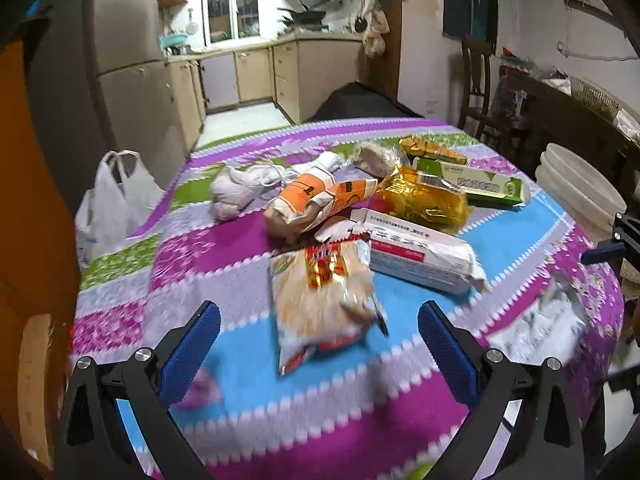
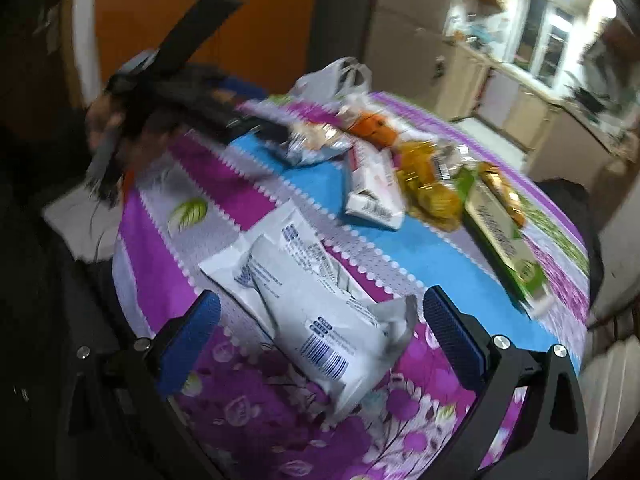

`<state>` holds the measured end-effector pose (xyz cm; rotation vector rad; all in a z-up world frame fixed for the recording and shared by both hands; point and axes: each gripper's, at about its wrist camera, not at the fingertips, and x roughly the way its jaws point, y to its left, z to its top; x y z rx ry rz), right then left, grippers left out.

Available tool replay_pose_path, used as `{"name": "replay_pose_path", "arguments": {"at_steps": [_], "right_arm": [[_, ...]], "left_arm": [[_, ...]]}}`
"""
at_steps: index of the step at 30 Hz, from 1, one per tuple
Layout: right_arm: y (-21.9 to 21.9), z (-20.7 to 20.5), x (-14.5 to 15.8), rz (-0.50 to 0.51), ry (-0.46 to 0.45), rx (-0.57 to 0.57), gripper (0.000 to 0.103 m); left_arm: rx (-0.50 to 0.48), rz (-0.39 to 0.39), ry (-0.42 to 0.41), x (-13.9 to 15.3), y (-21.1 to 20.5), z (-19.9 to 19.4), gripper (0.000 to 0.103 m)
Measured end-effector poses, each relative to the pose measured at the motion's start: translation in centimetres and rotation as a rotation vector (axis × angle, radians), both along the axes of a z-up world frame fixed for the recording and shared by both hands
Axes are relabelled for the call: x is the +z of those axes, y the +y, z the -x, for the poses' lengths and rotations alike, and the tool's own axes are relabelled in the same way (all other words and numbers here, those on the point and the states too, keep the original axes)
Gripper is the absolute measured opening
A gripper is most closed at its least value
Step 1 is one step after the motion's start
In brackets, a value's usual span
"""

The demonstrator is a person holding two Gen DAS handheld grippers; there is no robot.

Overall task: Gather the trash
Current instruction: 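Grasp the snack bag with the left tool while the right tool grasps the white wipes packet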

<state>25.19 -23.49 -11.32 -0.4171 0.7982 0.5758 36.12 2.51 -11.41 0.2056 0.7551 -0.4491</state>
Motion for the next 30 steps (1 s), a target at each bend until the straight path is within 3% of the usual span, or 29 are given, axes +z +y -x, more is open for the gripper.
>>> {"name": "replay_pose_path", "arguments": {"at_steps": [7,12,15,18,21,30], "right_arm": [[1.4,-2.1,-0.6,0.078,0.158,0.249,0.098],[2.4,-2.9,-1.4,0.201,0.246,0.369,0.098],[2.8,-3.4,-2.4,0.249,0.320,0.409,0.085],[2.6,-4.0,-3.0,0.226,0.369,0.380,0.077],[1.8,-4.1,-2.5,0.175,0.350,0.324,0.056],[1.9,-0.9,-2.5,0.127,0.252,0.168,0.043]], "left_arm": [[-0.019,-0.009,0.097,-1.9,-0.7,-3.9,0.098],[-0.048,-0.017,0.102,-2.5,-1.3,-4.4,0.098],[-0.061,-0.024,0.115,-2.9,-1.8,-4.6,0.098],[-0.069,-0.031,0.114,-3.2,-2.0,-4.6,0.097],[-0.075,-0.029,0.126,-3.6,-2.1,-4.6,0.086],[-0.078,-0.042,0.080,-3.8,-2.5,-3.2,0.063]]}}
